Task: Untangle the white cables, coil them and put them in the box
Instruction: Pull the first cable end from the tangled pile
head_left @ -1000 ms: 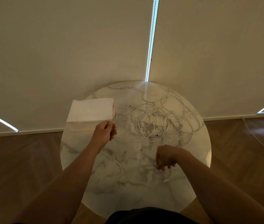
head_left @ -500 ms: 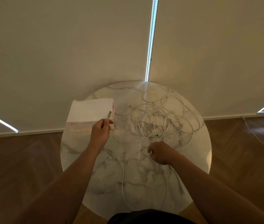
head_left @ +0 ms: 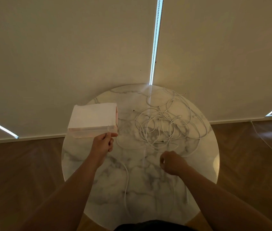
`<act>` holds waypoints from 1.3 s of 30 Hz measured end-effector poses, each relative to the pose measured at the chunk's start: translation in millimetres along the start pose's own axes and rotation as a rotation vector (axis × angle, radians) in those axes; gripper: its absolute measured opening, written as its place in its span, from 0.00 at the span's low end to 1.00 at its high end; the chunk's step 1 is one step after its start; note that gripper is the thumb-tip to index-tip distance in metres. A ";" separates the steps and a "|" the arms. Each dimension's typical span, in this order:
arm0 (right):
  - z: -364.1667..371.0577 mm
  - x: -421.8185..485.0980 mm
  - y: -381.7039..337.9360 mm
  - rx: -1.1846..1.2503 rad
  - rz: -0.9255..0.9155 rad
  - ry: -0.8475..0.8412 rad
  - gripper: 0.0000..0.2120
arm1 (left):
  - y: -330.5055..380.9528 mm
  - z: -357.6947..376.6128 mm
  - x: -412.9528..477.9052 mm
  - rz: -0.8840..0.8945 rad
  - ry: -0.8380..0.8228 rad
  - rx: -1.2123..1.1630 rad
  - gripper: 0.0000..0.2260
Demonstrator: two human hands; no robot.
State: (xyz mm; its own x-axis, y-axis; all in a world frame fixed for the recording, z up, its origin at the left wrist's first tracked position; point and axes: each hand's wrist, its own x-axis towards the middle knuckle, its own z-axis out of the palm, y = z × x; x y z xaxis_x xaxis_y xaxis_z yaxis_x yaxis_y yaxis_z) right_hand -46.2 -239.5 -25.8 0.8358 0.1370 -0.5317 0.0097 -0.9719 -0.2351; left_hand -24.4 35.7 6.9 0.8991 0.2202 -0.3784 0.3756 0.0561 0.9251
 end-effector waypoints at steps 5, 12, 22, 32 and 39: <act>-9.9 20.2 3.6 0.214 0.031 0.262 0.09 | -4.4 2.8 -6.7 -0.032 -0.047 0.097 0.15; -9.1 52.8 0.0 0.281 0.008 0.349 0.10 | -7.9 8.8 -10.8 -0.036 -0.071 0.216 0.15; 1.4 74.7 -0.7 0.137 0.050 -0.002 0.13 | -24.1 12.2 -11.1 -0.171 -0.035 0.108 0.14; -18.9 73.7 -8.0 0.382 -0.194 -0.079 0.10 | -29.6 11.3 -6.2 -0.150 -0.026 0.108 0.17; -10.4 84.4 4.4 0.309 -0.049 -0.012 0.18 | -29.9 14.9 -0.5 -0.143 -0.070 0.128 0.16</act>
State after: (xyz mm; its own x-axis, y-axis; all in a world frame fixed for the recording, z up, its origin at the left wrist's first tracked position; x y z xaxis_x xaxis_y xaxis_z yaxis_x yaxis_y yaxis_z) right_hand 30.1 -234.2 -63.2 0.8318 0.1864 -0.5229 -0.1188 -0.8603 -0.4957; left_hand -32.7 19.3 -21.1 0.8465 0.1502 -0.5108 0.5217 -0.0430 0.8520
